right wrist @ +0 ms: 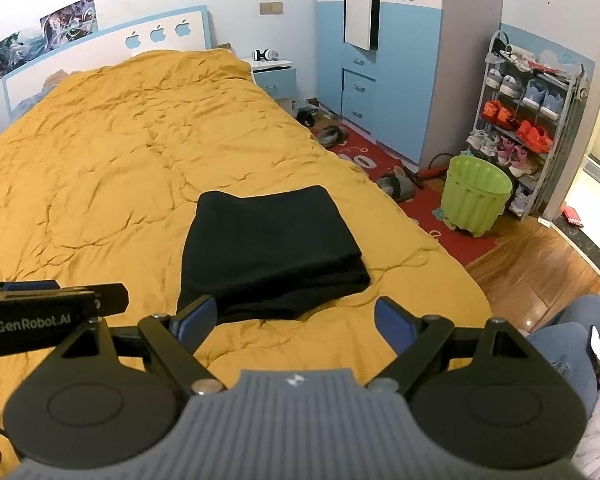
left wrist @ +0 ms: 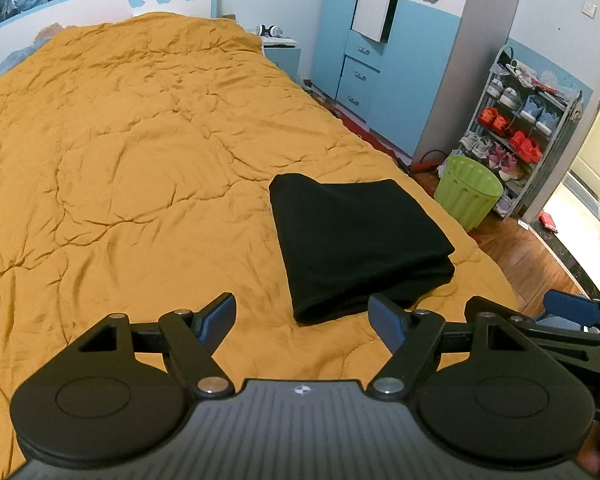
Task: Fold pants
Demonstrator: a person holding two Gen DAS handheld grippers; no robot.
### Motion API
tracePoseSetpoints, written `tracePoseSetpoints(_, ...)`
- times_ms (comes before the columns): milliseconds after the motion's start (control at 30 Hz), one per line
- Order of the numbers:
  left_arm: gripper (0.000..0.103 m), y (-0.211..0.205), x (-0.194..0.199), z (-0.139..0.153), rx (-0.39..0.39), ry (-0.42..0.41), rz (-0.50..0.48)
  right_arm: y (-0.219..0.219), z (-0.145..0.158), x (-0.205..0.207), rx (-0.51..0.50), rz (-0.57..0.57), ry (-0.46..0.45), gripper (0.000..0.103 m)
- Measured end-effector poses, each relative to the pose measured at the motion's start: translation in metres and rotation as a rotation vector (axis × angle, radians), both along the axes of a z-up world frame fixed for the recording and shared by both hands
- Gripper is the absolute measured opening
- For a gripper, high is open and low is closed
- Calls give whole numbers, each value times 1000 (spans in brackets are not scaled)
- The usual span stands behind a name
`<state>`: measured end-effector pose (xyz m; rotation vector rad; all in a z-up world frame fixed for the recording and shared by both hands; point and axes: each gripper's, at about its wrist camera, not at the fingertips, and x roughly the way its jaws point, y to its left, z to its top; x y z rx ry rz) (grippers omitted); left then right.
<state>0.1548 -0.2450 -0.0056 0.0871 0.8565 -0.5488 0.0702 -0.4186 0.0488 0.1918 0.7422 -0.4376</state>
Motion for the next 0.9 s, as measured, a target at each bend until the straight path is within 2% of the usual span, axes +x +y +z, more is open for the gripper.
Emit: tracePoseSetpoints(900, 88, 1, -2, 0, 9, -2, 11, 5, -2, -2, -10, -4, 10, 82)
